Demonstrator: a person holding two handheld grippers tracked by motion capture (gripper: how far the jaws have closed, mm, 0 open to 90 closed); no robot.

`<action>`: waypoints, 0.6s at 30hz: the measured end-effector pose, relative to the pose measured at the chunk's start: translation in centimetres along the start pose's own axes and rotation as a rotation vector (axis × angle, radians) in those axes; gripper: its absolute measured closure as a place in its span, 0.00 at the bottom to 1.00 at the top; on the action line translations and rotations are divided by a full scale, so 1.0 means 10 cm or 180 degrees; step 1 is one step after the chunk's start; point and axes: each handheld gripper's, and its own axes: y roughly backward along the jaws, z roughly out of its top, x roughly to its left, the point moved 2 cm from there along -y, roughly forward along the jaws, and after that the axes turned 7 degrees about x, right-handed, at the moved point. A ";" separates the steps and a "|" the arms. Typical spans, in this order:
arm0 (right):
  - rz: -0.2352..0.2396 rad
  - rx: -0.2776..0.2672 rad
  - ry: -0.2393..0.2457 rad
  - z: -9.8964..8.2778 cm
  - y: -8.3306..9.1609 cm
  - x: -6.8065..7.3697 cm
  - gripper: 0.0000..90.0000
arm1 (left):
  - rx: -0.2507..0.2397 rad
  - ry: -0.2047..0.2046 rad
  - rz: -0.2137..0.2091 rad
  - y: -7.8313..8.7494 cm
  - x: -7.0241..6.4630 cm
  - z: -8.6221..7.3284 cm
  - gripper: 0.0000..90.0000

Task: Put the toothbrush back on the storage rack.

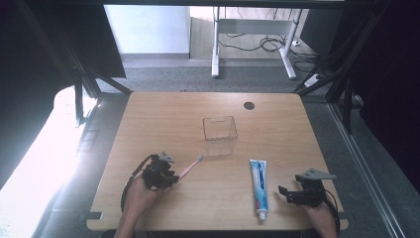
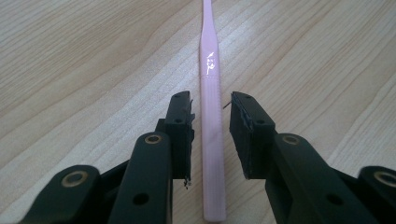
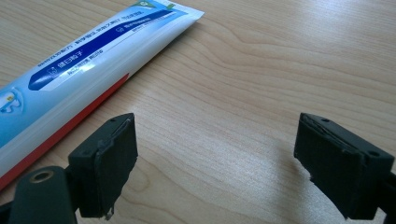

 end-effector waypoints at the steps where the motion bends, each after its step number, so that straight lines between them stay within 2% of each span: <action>1: 0.0002 0.0004 0.0001 0.00 0.00 0.00 0.16 | 0.0000 0.0000 0.0000 0.00 0.00 0.00 0.77; 4: 0.0001 0.0016 0.0012 0.00 -0.01 0.01 0.16 | 0.0138 -0.0040 -0.0007 -0.02 0.03 0.06 0.77; 11: 0.0004 0.0021 -0.0001 0.00 -0.01 0.00 0.16 | 0.0321 -0.0084 -0.0021 -0.06 0.04 0.16 0.76; 14: 0.0001 0.0022 -0.0001 0.00 -0.01 0.00 0.16 | 0.0453 -0.0109 -0.0011 -0.10 0.05 0.23 0.77; 18: 0.0002 0.0020 -0.0002 0.00 -0.01 0.00 0.16 | 0.0531 -0.0146 -0.0022 -0.12 0.04 0.29 0.78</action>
